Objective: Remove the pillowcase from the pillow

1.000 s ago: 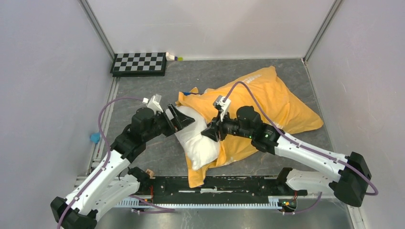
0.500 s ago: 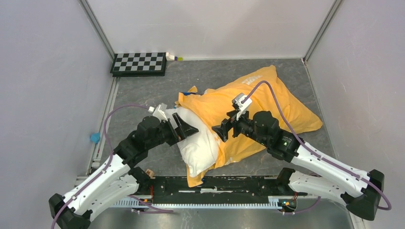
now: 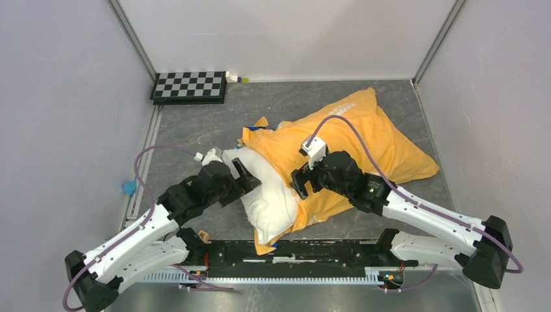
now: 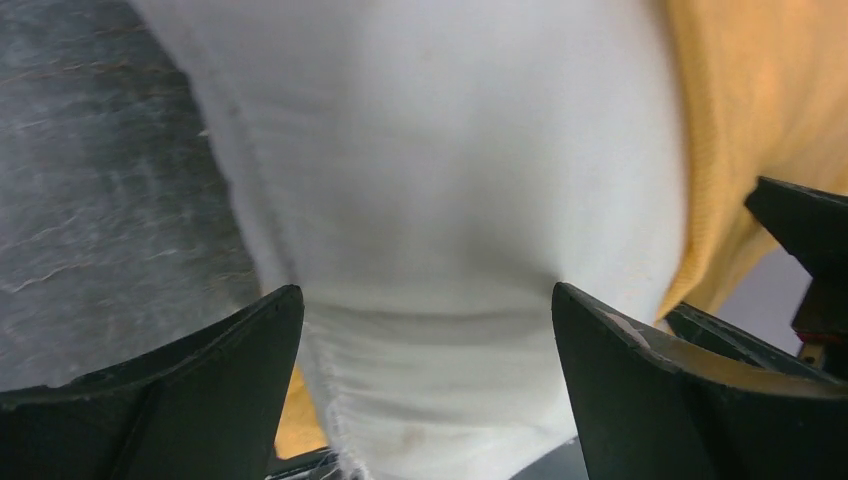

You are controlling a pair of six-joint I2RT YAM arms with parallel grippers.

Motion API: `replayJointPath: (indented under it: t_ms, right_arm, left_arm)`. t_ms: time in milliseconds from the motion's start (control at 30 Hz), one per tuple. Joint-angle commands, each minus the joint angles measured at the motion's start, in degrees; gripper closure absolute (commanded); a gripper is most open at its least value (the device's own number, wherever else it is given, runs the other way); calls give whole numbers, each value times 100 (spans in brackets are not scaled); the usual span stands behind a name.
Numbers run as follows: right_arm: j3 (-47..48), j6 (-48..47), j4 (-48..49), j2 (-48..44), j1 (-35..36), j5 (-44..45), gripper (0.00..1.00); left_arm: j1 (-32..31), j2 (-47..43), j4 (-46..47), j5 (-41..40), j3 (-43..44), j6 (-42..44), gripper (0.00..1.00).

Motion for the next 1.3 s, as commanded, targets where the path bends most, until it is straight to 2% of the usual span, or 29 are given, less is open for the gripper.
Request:
replayJointPath:
  t_ms: [0, 200, 300, 367, 433, 500, 667, 767, 800, 867, 967, 1033, 1067, 1100, 1133, 1267]
  right_arm:
    - [257, -137, -26, 120, 111, -84, 2]
    - [332, -268, -80, 200, 201, -233, 2]
    - [337, -378, -19, 119, 249, -549, 2]
    - [345, -395, -21, 79, 285, -721, 2]
    - [379, -436, -81, 104, 340, -796, 2]
    - [411, -470, -139, 170, 444, -765, 2]
    - [570, -273, -700, 355, 630, 1192, 3]
    - [575, -162, -882, 320, 630, 2142, 14]
    - [559, -124, -880, 269, 629, 2279, 20]
    - [518, -77, -862, 162, 630, 2437, 27]
    - [404, -47, -826, 14, 625, 2765, 30]
    - [347, 1, -877, -15, 631, 3136, 31]
    - [322, 27, -910, -5, 625, 3300, 32]
    - [292, 35, -918, 2, 617, 3439, 35]
    - [252, 56, -940, 18, 605, 3644, 37]
    - [80, 313, -1054, 21, 265, 4238, 49]
  left_arm:
    - [-16, -245, -961, -662, 70, -423, 0]
    - [-18, -469, -525, -94, -215, 0, 0]
    - [-16, -565, 778, 985, -631, 312, 0]
    - [-16, -621, 1504, 1426, -992, 120, 0]
    - [-16, -599, 1830, 1431, -1210, -85, 0]
    - [-16, -469, 1776, 1287, -1231, -94, 0]
    - [-16, -186, 1532, 958, -1129, 102, 0]
    - [-16, -153, 1996, 1019, -1340, 204, 1]
    - [-16, -165, 2270, 1131, -1447, 253, 4]
    - [-16, -229, 2724, 1258, -1725, 251, 18]
    - [-8, -431, 2911, 1028, -2040, 155, 56]
    - [14, -664, 2680, 688, -2075, 135, 74]
    - [46, -775, 2455, 596, -2015, 214, 87]
    - [132, -913, 2179, 491, -1897, 381, 94]
    - [248, -993, 1766, 375, -1688, 531, 97]
    - [935, -1159, 548, 22, -1003, 1343, 98]
